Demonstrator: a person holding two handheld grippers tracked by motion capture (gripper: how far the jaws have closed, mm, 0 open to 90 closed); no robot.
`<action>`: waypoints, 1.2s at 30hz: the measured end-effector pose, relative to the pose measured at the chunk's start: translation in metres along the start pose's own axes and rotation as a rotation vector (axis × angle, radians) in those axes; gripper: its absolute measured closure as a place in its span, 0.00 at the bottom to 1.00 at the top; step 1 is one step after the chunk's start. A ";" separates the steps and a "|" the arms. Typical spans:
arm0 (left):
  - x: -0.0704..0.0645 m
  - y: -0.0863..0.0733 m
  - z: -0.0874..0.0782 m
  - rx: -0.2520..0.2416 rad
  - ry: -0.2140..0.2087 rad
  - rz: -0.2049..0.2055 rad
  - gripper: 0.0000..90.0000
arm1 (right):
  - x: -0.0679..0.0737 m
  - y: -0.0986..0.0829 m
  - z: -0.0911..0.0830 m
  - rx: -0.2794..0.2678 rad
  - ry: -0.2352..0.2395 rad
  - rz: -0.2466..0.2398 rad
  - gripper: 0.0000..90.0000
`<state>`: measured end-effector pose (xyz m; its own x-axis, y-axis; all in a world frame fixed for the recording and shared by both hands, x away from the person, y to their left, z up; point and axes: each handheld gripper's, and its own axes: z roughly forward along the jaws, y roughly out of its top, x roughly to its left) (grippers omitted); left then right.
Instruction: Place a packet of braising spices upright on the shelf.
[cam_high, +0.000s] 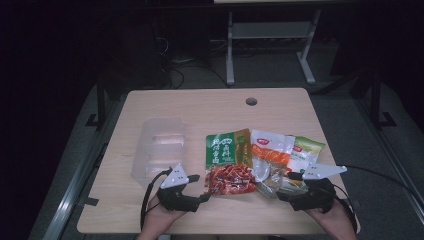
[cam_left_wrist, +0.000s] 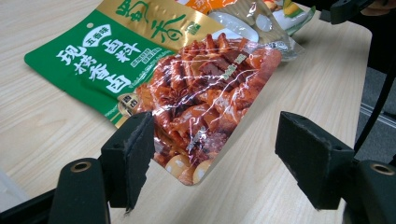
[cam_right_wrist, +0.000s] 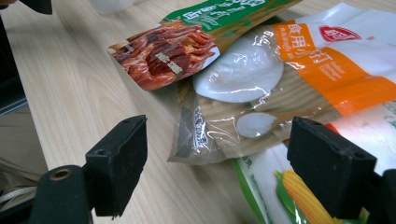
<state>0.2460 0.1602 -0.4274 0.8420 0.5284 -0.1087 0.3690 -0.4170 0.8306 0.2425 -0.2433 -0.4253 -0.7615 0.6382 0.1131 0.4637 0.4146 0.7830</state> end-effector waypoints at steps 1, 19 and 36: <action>0.000 0.000 0.000 0.001 0.001 0.001 0.31 | 0.000 0.001 0.001 -0.001 0.000 -0.004 0.21; -0.003 0.001 0.004 0.007 0.002 0.019 0.32 | 0.003 0.004 0.005 0.008 -0.001 -0.024 0.22; -0.004 -0.001 -0.001 -0.001 0.023 0.020 0.30 | 0.013 -0.004 -0.002 0.005 -0.015 -0.037 0.22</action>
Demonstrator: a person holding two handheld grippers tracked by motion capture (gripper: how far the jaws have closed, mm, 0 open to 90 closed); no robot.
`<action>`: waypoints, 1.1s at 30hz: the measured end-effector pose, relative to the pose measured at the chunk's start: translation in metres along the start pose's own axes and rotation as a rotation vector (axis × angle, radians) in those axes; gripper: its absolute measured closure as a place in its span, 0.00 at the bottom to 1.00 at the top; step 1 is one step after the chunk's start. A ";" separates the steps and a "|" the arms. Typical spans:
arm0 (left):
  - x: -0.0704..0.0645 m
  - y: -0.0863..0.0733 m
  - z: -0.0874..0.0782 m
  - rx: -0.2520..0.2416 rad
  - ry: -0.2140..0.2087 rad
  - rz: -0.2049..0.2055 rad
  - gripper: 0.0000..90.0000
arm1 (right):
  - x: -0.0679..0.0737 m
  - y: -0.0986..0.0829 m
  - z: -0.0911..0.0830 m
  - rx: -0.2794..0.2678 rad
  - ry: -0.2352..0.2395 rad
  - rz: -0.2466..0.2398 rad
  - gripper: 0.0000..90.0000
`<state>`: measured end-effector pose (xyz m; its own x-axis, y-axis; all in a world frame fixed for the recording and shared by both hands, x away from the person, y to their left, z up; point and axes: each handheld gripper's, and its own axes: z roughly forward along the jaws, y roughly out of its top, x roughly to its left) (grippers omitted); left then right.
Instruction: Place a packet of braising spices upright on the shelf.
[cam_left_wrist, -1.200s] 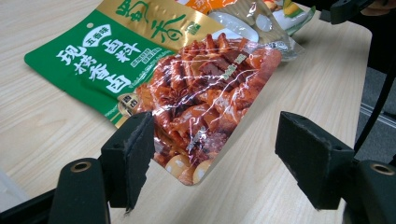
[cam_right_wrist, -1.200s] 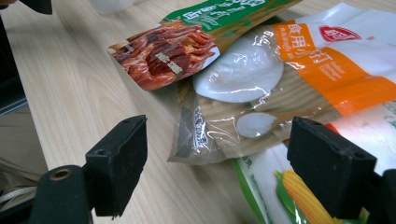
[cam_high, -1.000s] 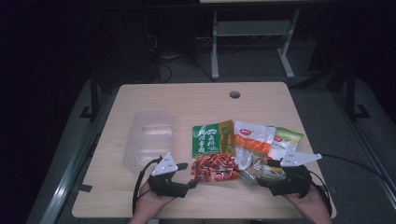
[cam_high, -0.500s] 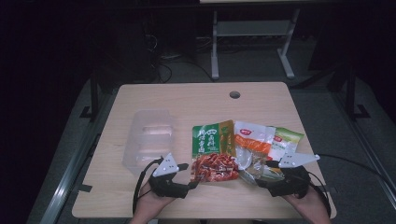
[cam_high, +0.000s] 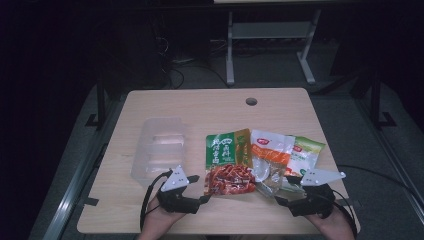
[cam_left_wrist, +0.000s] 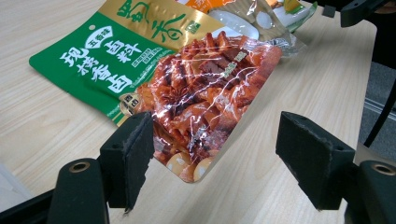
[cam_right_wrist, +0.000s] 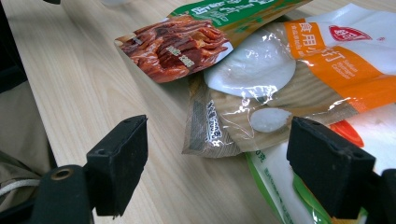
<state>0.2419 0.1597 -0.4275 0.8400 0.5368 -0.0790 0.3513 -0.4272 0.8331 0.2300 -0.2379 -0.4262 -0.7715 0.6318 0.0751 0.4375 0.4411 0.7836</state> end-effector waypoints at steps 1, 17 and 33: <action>0.000 0.000 0.001 -0.001 0.001 -0.002 0.30 | 0.000 0.000 0.000 0.001 -0.001 0.003 0.22; 0.002 0.008 0.024 0.020 -0.026 -0.029 0.33 | -0.020 0.034 0.017 0.046 0.018 0.049 0.21; 0.007 0.009 0.049 0.084 -0.009 -0.013 0.52 | -0.054 0.116 0.073 0.157 0.072 0.096 0.19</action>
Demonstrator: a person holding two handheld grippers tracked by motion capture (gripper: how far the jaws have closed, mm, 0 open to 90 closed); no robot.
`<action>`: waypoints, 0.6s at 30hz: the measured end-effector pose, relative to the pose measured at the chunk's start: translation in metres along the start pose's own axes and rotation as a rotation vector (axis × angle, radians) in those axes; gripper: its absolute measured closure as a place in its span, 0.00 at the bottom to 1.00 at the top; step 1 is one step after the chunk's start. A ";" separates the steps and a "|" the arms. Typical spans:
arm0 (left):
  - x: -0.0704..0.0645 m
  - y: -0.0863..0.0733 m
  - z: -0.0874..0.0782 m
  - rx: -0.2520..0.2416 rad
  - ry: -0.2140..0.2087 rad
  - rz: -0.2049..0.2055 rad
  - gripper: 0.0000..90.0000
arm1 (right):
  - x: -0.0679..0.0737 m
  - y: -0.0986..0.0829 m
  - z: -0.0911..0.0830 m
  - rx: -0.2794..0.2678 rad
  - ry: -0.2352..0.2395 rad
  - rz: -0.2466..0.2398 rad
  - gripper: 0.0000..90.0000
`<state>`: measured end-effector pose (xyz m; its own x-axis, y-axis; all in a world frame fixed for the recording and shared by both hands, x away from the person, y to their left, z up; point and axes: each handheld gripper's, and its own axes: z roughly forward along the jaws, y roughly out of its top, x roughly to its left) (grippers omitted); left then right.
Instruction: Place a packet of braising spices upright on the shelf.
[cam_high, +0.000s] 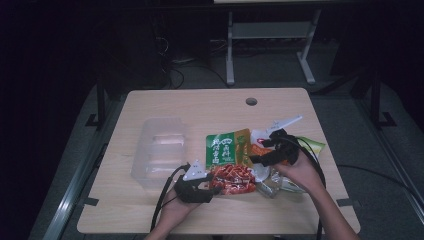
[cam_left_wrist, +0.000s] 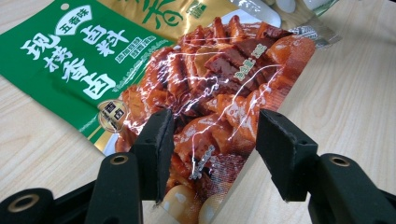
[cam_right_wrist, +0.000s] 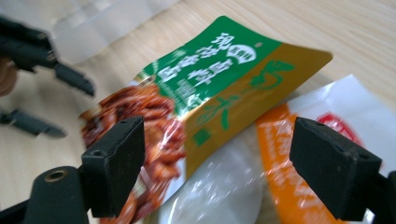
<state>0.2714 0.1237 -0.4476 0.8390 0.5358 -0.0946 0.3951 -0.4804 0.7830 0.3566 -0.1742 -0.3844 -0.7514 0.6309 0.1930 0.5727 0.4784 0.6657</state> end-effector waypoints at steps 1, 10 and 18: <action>0.000 -0.001 0.002 0.012 -0.003 -0.001 0.52 | -0.006 0.009 0.006 0.018 0.002 0.015 0.20; 0.000 -0.004 0.009 0.061 0.004 0.008 0.54 | -0.032 0.030 0.043 0.120 0.000 0.085 0.23; 0.002 -0.007 0.015 0.097 0.013 0.003 0.54 | -0.042 0.028 0.064 0.171 0.003 0.139 0.38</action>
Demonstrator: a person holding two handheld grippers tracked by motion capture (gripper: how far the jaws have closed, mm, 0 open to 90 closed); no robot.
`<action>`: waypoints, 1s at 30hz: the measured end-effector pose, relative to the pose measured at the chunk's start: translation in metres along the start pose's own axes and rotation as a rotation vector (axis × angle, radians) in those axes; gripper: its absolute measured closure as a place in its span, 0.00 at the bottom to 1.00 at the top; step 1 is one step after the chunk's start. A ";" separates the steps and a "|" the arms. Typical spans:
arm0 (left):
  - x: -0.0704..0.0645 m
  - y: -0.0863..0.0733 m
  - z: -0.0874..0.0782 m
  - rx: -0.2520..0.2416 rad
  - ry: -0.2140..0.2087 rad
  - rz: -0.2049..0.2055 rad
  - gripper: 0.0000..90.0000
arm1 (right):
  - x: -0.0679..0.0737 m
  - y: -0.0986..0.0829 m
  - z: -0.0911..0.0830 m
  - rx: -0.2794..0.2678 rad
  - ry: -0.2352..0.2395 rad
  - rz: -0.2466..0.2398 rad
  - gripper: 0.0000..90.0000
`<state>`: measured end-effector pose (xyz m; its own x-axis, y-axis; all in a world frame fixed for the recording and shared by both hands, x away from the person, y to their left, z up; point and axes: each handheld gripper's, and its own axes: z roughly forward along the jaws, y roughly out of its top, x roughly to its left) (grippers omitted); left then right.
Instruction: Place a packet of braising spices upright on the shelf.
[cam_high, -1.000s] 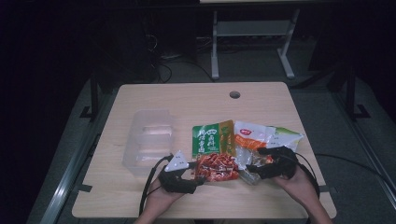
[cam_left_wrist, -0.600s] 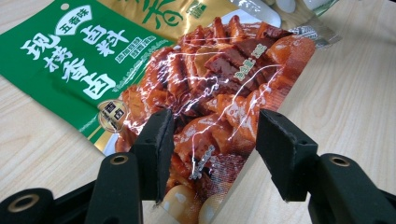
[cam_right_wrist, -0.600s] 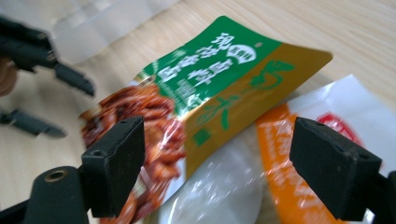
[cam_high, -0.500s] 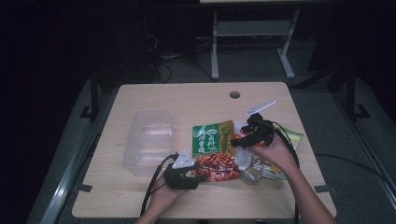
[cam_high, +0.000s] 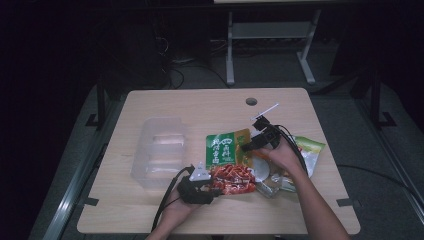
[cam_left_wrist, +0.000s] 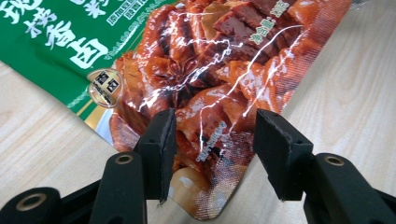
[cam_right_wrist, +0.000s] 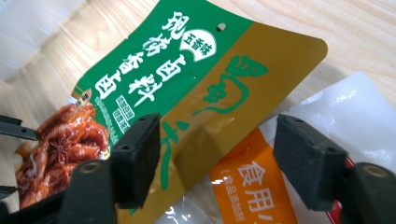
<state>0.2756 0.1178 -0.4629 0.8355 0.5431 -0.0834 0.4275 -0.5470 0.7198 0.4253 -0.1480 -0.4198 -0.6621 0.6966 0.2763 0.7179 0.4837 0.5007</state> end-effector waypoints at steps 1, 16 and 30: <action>0.001 0.000 0.000 0.003 0.001 -0.005 0.54 | -0.001 0.000 0.000 -0.012 0.018 0.005 0.42; 0.002 -0.001 0.003 0.010 0.007 -0.003 0.54 | -0.003 0.004 0.003 -0.004 0.058 0.029 0.84; 0.003 -0.001 0.001 -0.001 0.010 -0.022 0.51 | 0.003 0.004 -0.011 -0.056 0.109 0.025 0.99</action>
<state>0.2786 0.1190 -0.4645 0.8223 0.5615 -0.0927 0.4458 -0.5342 0.7183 0.4241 -0.1497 -0.4078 -0.6655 0.6452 0.3752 0.7236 0.4344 0.5364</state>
